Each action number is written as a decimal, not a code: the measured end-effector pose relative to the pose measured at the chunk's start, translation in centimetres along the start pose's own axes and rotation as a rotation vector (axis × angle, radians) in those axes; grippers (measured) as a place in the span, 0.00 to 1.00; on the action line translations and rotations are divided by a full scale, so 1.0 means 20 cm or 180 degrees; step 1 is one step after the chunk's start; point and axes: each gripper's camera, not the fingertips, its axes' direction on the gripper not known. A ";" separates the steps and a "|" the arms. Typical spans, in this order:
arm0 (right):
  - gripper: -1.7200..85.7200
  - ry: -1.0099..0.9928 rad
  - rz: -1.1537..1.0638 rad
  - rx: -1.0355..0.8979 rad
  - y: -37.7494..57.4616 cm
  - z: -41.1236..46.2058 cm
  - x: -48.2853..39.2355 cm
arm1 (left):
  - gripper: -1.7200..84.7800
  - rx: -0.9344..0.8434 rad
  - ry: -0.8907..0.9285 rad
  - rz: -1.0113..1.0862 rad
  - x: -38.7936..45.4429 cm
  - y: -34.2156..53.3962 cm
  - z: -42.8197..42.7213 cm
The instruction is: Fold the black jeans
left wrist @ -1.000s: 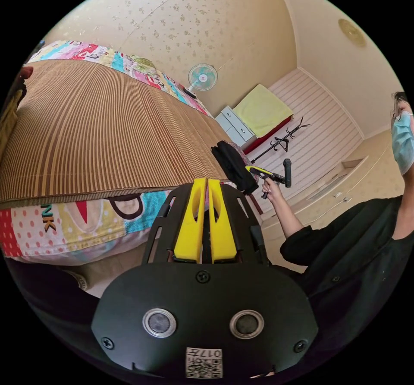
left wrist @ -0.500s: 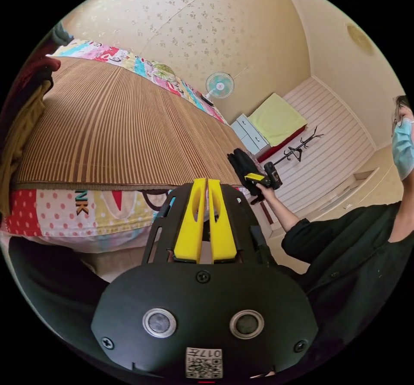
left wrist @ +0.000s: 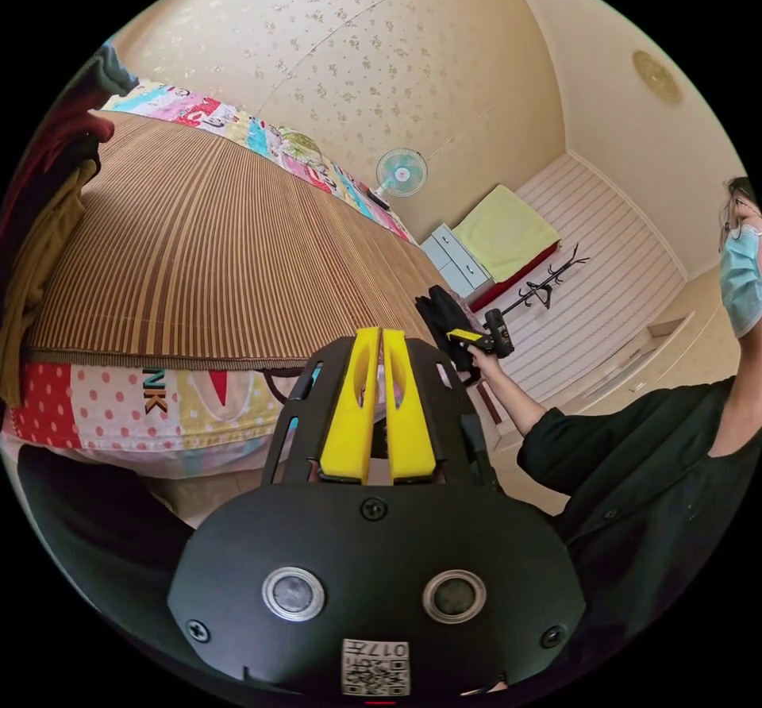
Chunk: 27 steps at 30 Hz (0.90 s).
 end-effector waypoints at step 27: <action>0.03 -0.2651 -0.0333 0.1494 -0.64 -0.88 -0.12 | 0.16 -0.0752 0.0967 0.0392 0.14 -0.07 0.38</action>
